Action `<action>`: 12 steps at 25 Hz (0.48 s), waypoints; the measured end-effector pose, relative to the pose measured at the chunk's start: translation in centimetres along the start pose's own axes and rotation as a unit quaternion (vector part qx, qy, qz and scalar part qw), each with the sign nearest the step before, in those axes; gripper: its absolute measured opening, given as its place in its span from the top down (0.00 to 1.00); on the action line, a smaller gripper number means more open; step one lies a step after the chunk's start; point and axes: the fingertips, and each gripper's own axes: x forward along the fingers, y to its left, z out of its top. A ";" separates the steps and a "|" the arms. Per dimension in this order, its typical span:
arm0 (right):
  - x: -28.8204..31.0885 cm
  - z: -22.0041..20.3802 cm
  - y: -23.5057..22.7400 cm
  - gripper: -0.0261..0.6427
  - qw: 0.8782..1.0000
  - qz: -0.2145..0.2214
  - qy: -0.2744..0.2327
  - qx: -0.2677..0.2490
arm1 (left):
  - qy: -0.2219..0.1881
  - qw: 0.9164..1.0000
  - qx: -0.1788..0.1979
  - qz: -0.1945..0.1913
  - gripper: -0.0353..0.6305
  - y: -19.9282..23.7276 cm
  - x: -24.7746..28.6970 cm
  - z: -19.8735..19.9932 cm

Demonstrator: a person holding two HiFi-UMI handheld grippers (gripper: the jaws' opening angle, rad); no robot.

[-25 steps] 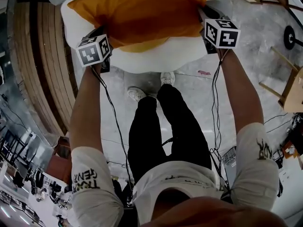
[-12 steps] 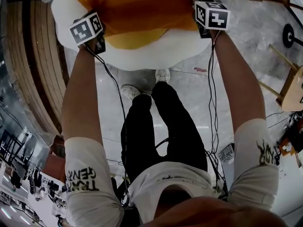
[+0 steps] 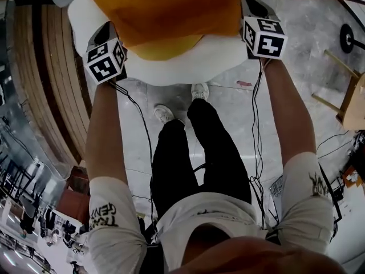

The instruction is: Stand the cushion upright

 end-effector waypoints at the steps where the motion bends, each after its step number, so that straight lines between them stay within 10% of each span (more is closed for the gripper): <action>1: -1.6 0.4 0.5 0.91 1.000 -0.007 -0.014 -0.004 | -0.019 1.000 -0.008 -0.003 0.91 -0.8 -1.6 1.0; 12: -17.4 3.3 12.6 0.92 0.996 0.001 -0.088 0.029 | -0.084 0.995 -0.014 -0.055 0.91 -7.2 -17.5 4.3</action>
